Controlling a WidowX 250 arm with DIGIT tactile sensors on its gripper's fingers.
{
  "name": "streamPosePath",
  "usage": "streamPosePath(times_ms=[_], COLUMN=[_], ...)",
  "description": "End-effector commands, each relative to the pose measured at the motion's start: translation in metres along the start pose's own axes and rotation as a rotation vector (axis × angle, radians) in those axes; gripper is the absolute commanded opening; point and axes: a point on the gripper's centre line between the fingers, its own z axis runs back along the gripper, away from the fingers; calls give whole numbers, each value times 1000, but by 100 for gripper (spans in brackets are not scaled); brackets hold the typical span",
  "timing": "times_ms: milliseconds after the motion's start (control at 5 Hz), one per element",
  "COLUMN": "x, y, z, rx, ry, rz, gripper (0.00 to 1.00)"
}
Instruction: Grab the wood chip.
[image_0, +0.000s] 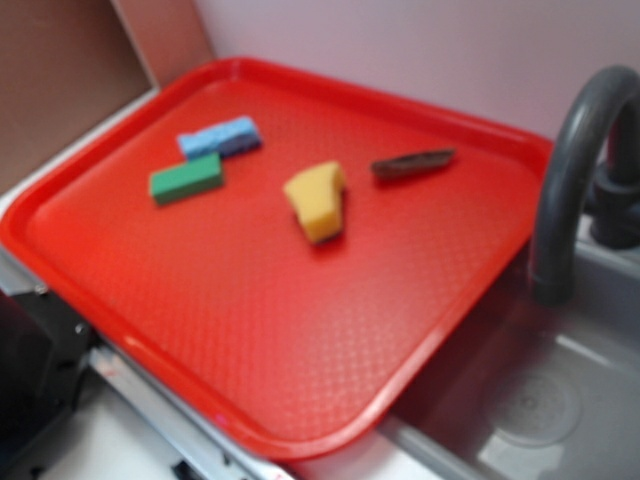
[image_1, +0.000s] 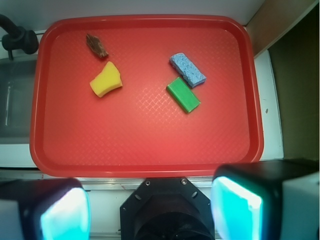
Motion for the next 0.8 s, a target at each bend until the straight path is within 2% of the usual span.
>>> streamPosePath(times_ms=[0, 200, 400, 600], x=[0, 24, 46, 73], y=[0, -7, -16, -28], z=[0, -10, -19, -37], rx=[0, 38, 17, -53], ry=[0, -84, -178, -244], rz=[0, -5, -4, -104], gripper=[100, 100, 100, 100])
